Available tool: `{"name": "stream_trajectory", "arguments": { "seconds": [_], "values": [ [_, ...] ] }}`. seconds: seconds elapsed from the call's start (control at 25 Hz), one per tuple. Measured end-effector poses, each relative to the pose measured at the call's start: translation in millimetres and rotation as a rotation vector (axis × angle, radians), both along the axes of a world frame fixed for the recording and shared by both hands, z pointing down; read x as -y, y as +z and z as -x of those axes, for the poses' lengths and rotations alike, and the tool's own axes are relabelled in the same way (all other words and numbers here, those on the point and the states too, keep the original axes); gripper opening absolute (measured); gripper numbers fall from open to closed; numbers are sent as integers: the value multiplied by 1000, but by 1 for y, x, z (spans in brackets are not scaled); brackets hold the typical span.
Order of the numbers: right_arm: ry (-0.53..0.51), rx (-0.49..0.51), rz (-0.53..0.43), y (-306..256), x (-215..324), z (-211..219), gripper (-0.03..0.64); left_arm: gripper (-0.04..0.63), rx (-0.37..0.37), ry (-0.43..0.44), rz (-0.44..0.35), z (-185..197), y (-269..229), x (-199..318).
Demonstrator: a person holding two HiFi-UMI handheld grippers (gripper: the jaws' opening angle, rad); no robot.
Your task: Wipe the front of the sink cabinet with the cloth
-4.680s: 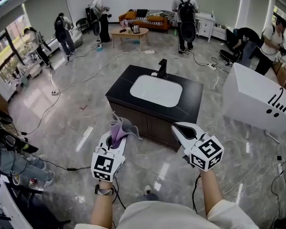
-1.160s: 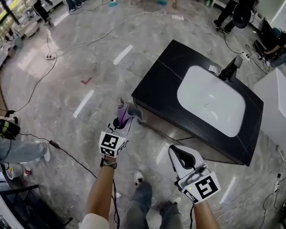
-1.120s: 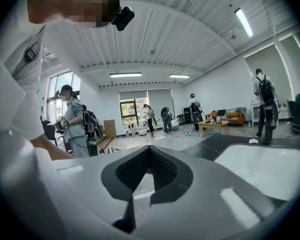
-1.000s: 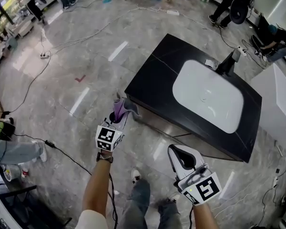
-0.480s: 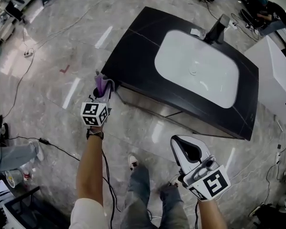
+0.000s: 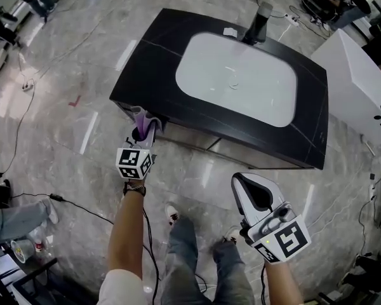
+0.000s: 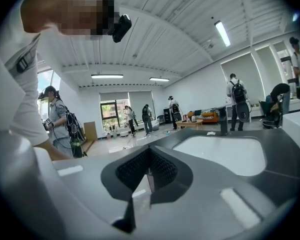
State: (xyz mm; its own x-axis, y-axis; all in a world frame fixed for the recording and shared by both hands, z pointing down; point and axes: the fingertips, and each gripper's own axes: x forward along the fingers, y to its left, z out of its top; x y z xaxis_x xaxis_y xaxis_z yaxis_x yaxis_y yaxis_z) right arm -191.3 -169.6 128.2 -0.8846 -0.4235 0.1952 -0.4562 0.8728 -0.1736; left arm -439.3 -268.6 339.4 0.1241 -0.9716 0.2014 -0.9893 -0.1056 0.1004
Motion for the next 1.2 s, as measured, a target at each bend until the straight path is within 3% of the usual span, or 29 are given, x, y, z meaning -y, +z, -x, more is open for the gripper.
{"name": "stream_trajectory", "arguments": {
  "seconds": [0.28,0.56,1.0,1.2],
  "values": [
    [89,-24,7,4,3,-68,6,52,-9,57,0,-84,4,4],
    [180,-11,0,3,6,-133,6,52,44,193,0,-182,0,9],
    [291,-18,17,18,-2,-236,5,52,35,167,7,-268,5,15],
    [310,-25,16,25,-4,-279,6,52,89,195,-3,-321,5,16]
  ]
}}
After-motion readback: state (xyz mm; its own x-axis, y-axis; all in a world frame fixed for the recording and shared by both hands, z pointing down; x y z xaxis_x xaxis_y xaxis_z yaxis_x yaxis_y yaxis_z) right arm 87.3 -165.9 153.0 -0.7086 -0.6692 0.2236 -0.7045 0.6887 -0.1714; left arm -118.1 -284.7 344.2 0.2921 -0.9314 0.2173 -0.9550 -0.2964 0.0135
